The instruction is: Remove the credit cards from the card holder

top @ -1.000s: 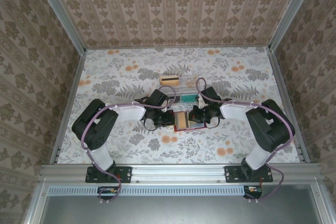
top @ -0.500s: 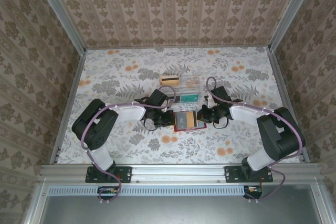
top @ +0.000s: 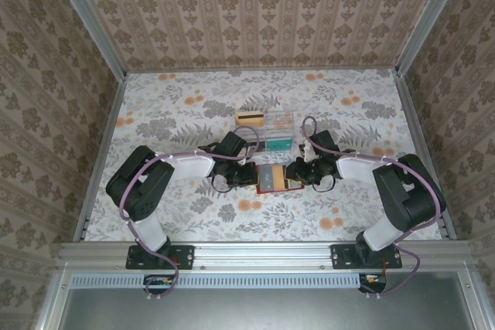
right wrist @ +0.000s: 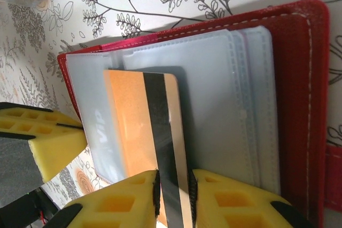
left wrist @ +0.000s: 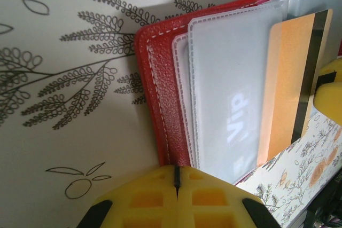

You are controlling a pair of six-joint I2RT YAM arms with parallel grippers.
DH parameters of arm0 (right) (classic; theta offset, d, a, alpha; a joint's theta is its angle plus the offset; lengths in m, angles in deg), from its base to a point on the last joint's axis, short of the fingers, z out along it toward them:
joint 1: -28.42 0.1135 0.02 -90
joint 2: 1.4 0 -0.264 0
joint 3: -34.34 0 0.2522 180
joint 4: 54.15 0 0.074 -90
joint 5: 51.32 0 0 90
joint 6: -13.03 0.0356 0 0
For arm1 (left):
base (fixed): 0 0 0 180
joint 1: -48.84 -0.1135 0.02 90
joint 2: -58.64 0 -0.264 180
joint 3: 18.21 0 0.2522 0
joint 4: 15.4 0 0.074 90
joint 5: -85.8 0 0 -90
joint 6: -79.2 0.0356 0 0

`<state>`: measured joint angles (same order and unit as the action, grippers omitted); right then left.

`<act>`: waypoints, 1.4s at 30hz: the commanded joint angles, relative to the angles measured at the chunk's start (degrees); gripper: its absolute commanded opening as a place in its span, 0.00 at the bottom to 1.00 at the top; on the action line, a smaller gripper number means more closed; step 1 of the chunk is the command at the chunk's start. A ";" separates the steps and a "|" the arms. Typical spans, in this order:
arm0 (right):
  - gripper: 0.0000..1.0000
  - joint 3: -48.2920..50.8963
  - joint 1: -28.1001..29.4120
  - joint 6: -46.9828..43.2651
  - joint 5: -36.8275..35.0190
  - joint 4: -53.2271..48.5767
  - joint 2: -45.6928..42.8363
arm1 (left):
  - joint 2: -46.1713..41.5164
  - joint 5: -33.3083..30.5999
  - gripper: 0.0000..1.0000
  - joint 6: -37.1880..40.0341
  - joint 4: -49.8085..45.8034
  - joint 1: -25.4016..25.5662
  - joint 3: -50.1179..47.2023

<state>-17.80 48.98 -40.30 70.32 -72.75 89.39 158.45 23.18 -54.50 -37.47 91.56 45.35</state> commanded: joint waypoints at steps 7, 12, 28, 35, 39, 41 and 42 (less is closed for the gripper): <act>0.19 0.27 0.78 1.68 2.29 3.44 1.70 | 1.00 0.22 0.00 1.21 -1.97 0.70 -0.46; 0.01 0.27 0.63 0.53 1.29 1.24 0.79 | 0.91 0.22 0.00 1.25 -1.96 0.70 -0.52; 0.00 2.69 -5.72 -5.55 -1.37 -7.74 -9.30 | 0.68 0.30 0.00 1.68 -2.14 0.61 -0.49; 0.00 0.82 -5.86 -6.96 -2.93 -11.32 -17.61 | -1.67 0.50 0.00 1.95 -3.45 0.22 1.02; 0.00 -2.38 -4.72 -9.54 -5.42 -15.02 -21.93 | -6.29 0.33 0.00 2.28 -5.61 -1.27 2.49; 0.00 -4.97 -3.52 -12.15 -7.69 -17.36 -23.46 | -9.26 -0.38 0.04 2.76 -7.51 -2.64 3.25; 0.00 -6.32 -2.71 -13.74 -9.03 -18.58 -23.71 | -11.11 -1.01 0.10 2.99 -8.68 -3.60 3.59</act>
<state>-19.96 44.63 -49.11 65.48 -86.66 67.75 152.63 23.01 -53.38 -42.33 89.96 45.94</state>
